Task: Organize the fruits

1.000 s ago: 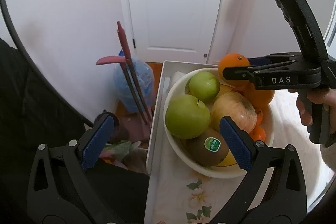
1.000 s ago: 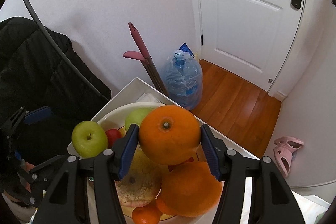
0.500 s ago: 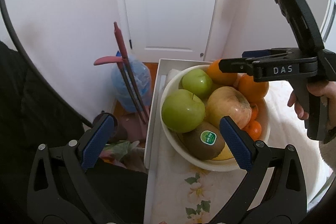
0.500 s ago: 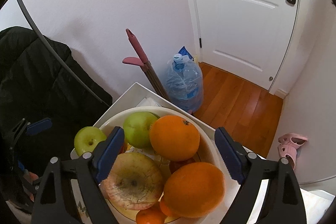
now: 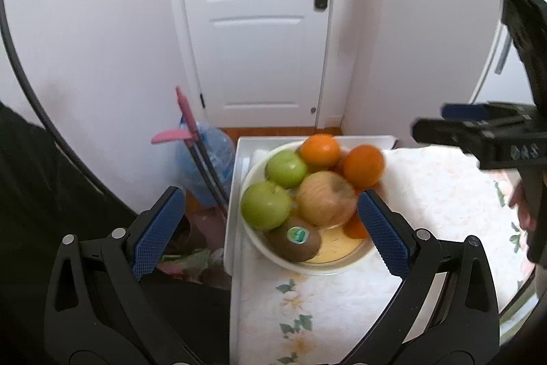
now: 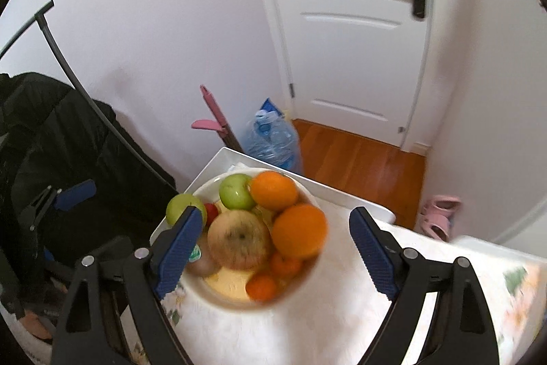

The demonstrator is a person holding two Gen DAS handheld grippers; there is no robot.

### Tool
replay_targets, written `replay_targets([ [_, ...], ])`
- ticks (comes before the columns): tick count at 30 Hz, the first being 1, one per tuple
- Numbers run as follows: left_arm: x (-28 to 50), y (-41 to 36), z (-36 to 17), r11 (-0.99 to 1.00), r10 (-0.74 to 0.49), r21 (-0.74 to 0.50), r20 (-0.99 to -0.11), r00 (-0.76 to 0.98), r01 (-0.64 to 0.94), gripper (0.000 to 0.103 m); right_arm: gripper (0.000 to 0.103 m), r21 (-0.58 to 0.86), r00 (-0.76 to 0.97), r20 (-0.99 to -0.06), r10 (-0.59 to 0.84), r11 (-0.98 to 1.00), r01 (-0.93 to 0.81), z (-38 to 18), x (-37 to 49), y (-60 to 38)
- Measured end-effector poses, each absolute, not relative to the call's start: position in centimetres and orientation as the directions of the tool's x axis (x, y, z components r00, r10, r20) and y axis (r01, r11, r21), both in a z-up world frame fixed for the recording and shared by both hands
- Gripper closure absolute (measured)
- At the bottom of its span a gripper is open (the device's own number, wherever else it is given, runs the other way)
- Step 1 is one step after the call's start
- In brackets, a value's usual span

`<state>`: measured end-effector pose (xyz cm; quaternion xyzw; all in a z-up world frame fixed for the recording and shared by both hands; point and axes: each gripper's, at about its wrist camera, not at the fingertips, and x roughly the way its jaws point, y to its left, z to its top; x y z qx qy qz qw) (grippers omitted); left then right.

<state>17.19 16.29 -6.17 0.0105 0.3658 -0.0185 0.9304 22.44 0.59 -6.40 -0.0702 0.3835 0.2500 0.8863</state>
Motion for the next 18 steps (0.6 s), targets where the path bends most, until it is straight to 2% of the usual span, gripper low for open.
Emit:
replay_targets([
  [9,14.2,12.2,-0.4,0.999,-0.046,-0.011,-0.627,0.777,0.05,0.0,0.017,0.014,0.687,-0.683,0.249,0.944,-0.329,-1.1,14.9,-5.0],
  [10,13.9,11.7,0.0,0.999,-0.045,-0.009,-0.621,0.782,0.051,0.0,0.014,0.015,0.698,-0.676,0.237,0.951,-0.308,-0.6,14.1,-5.9],
  [11,13.4,11.2,0.4,0.999,-0.046,-0.008,-0.614,0.788,0.052,0.0,0.006,0.015,0.711,-0.668,0.218,0.96,-0.28,-0.1,13.2,-6.8],
  [13,12.1,10.2,1.2,0.998,-0.05,-0.011,-0.6,0.799,0.054,0.0,0.001,0.009,0.735,-0.651,0.19,0.97,-0.243,0.7,11.7,-8.0],
  [18,9.0,8.3,2.2,0.999,-0.04,-0.011,-0.589,0.807,0.042,0.0,0.001,-0.004,0.772,-0.623,0.128,0.986,-0.167,1.5,8.0,-11.0],
])
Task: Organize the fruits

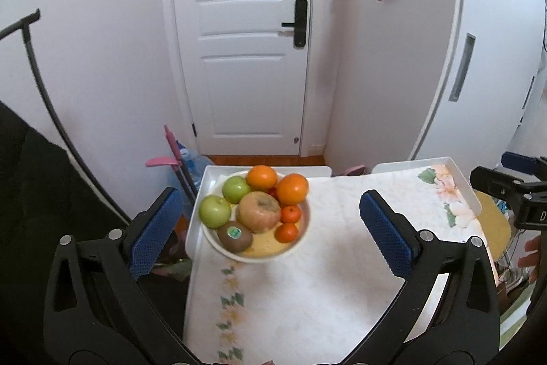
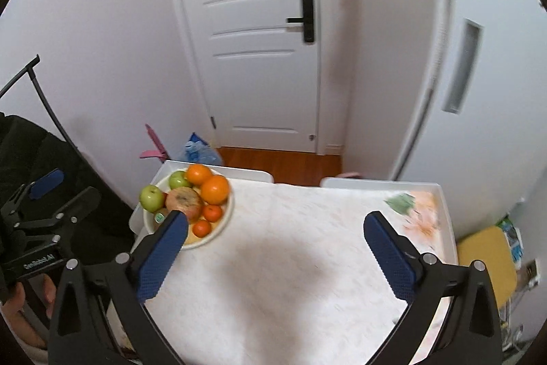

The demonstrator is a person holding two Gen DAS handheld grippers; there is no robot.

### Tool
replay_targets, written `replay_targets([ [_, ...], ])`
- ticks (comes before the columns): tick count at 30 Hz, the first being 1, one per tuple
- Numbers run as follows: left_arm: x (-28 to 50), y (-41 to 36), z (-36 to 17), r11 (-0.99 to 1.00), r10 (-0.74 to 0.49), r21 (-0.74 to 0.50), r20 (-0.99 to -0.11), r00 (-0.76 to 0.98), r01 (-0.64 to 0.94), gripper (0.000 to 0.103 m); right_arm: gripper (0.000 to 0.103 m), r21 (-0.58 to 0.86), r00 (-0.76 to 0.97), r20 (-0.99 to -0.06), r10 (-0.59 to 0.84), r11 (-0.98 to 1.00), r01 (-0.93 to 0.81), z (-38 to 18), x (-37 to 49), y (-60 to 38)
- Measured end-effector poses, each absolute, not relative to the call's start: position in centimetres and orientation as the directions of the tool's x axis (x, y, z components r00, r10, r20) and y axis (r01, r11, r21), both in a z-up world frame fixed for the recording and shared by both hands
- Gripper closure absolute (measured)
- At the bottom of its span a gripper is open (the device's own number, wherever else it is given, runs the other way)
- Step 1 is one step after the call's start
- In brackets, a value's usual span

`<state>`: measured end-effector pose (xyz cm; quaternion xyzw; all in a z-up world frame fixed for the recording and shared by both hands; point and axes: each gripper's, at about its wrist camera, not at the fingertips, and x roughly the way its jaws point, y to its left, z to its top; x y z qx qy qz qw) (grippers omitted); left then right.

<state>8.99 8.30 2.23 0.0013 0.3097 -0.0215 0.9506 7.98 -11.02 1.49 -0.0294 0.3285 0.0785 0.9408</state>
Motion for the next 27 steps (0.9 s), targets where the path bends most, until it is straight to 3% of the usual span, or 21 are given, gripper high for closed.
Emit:
replay_targets([
  [7,6.2,6.4,2.5,0.999,-0.044,-0.002,-0.582,0.812,0.053,0.0,0.001,-0.027,0.789,-0.613,0.048,0.996,-0.081,0.9,4.0,-12.9],
  [27,5.0,5.2,3.4,0.996,-0.073,0.005,-0.551,0.831,0.09,0.0,0.001,-0.039,0.82,-0.572,-0.001,0.999,-0.026,1.4,0.8,-13.9],
])
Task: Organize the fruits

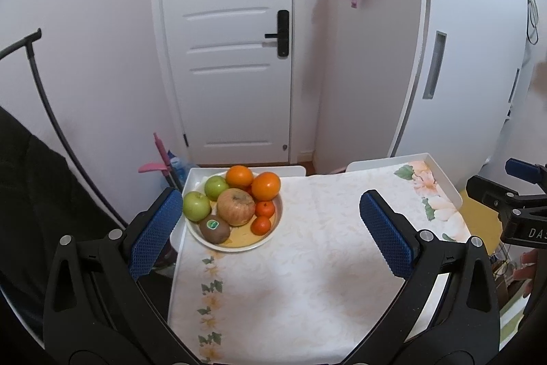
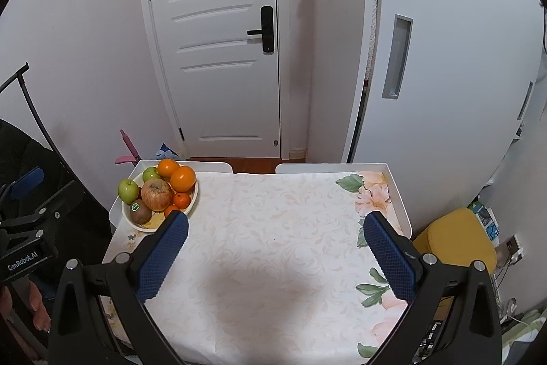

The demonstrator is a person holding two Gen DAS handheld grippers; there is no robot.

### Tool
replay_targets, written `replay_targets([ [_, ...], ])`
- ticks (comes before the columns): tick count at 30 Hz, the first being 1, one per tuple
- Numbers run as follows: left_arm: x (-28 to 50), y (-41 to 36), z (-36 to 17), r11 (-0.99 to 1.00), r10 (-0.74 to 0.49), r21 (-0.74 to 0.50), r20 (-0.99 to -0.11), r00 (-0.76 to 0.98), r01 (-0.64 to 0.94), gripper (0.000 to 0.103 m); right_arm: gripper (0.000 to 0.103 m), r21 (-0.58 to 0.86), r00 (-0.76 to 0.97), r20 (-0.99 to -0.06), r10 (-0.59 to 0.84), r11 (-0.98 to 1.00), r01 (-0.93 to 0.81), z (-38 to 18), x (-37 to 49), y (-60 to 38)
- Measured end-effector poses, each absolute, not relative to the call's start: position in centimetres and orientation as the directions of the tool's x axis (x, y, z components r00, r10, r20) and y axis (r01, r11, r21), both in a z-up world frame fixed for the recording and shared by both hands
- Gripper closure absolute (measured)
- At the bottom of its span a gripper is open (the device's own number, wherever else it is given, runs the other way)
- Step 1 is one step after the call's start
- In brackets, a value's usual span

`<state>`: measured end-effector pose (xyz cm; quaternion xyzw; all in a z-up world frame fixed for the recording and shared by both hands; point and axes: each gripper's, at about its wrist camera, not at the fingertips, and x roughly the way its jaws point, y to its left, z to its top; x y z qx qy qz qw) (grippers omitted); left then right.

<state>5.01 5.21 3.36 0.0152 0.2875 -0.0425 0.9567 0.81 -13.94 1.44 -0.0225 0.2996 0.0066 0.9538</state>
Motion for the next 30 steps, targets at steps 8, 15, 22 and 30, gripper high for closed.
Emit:
replay_targets([
  [8,4.99,5.16,3.33,0.996,-0.07,0.006,-0.554,0.83,0.088,0.0,0.001,-0.034,0.822,-0.569,0.003,0.999,-0.027,1.51,0.86,-13.96],
  [15,5.09,5.19,3.21,0.996,-0.071,0.005,-0.558,0.827,0.089,0.0,0.001,-0.028,0.819,-0.573,0.005,0.999,-0.026,1.41,0.89,-14.05],
  [22,5.17,5.17,3.14,0.996,-0.069,0.008,-0.557,0.827,0.088,0.0,0.001,-0.028,0.818,-0.575,-0.002,0.999,-0.017,1.28,0.92,-14.2],
  [30,5.2,5.32,2.99,0.997,-0.062,0.006,-0.552,0.831,0.079,0.0,0.001,-0.023,0.818,-0.575,-0.013,1.0,0.0,1.21,0.88,-14.37],
])
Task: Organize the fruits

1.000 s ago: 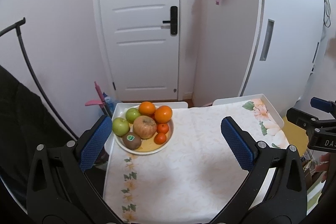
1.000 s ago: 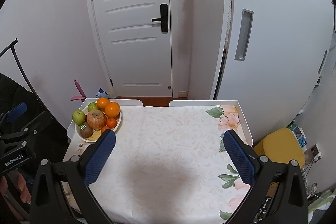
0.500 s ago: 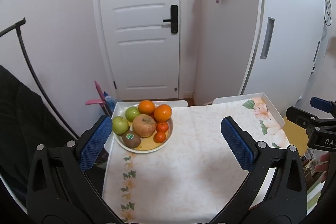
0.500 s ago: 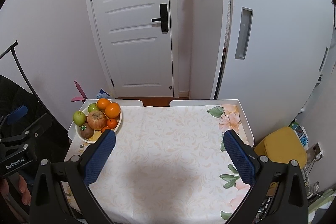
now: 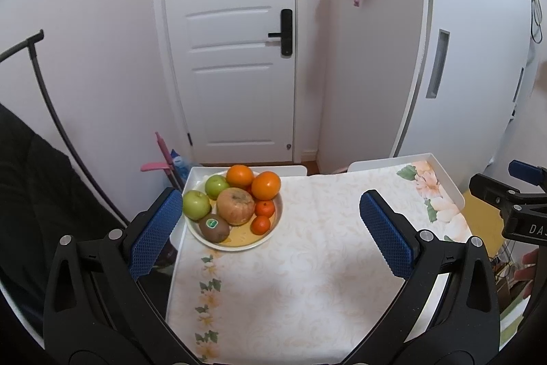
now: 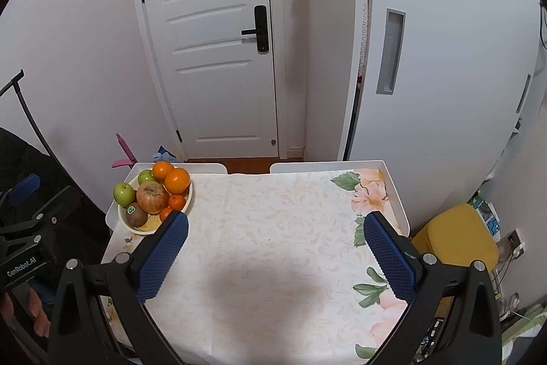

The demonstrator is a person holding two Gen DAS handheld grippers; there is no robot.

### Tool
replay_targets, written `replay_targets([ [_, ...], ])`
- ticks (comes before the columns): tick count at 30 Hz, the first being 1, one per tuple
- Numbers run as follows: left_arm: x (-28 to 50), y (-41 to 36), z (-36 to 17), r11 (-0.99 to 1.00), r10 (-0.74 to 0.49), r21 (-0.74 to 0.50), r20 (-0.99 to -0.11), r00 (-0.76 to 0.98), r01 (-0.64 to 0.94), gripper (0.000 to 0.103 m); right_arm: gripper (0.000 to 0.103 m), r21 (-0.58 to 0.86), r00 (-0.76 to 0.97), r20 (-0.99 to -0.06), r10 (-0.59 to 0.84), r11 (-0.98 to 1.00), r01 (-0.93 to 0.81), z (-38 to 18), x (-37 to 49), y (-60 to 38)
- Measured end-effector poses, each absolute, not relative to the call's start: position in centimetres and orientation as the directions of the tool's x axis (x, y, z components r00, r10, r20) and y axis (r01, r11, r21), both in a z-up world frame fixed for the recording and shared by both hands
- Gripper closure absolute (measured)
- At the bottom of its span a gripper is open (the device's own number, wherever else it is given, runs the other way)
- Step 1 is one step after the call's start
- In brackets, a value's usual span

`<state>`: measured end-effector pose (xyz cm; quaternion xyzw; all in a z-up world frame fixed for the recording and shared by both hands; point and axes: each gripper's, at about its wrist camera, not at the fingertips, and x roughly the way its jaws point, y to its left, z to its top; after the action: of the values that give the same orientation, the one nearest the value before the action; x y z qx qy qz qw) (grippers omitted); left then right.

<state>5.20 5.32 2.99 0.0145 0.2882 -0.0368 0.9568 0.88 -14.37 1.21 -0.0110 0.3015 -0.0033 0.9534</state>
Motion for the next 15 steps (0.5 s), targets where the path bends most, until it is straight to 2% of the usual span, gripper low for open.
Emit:
replay_targets([
  [15,5.21,5.23,3.15,0.996,-0.069,0.01,-0.554,0.829,0.089,0.0,0.001,-0.022,0.821,-0.571,-0.022,1.0,0.011,1.37,1.07,-14.61],
])
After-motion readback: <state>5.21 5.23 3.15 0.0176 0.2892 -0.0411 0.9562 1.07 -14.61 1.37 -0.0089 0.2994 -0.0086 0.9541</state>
